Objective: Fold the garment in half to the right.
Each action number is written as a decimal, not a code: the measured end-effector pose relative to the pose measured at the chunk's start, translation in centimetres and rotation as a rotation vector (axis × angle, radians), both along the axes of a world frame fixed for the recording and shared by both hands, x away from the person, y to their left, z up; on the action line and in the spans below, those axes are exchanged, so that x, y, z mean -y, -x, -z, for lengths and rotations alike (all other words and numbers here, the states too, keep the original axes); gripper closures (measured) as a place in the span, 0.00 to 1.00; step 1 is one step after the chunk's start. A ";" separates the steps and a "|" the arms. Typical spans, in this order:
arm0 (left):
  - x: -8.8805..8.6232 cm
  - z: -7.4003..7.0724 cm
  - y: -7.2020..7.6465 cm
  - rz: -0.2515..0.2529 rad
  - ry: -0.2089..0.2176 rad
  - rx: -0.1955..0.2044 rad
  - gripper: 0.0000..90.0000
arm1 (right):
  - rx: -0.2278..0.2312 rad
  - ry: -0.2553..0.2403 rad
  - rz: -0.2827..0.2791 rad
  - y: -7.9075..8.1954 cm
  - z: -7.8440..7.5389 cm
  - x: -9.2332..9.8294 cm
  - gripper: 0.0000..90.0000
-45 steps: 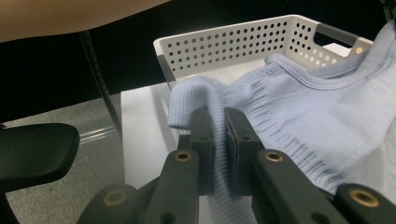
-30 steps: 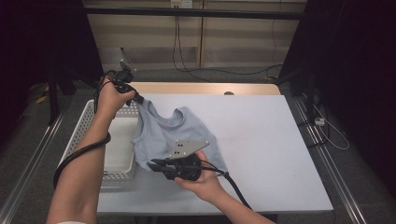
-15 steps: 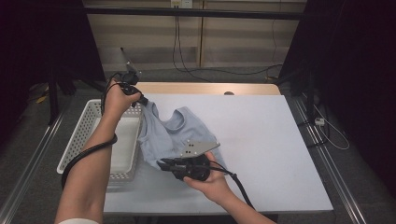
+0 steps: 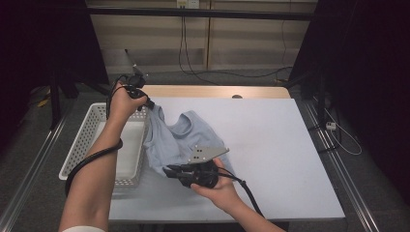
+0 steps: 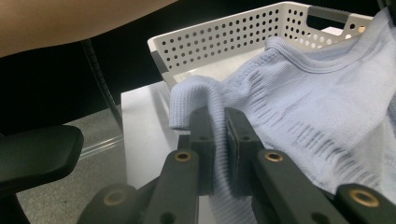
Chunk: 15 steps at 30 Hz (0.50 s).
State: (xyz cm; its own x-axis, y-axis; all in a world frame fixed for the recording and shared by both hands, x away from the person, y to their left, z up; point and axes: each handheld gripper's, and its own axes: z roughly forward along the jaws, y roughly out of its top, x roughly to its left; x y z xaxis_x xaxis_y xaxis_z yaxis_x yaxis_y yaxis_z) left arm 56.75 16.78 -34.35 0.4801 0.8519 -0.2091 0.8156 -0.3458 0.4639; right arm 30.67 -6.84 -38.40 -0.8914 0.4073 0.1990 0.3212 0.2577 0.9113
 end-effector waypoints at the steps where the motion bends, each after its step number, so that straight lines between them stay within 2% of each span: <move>1: -0.1 0.0 0.0 -0.004 0.006 0.000 0.96 | 0.002 0.004 -0.002 0.1 0.0 -0.2 0.93; 8: -0.4 0.2 0.3 -0.016 0.023 0.003 0.96 | -0.003 0.015 -0.011 0.2 0.2 -1.0 0.93; 15: -0.1 0.7 0.0 -0.029 0.016 -0.004 0.96 | -0.011 0.003 0.000 0.2 0.3 -0.4 0.93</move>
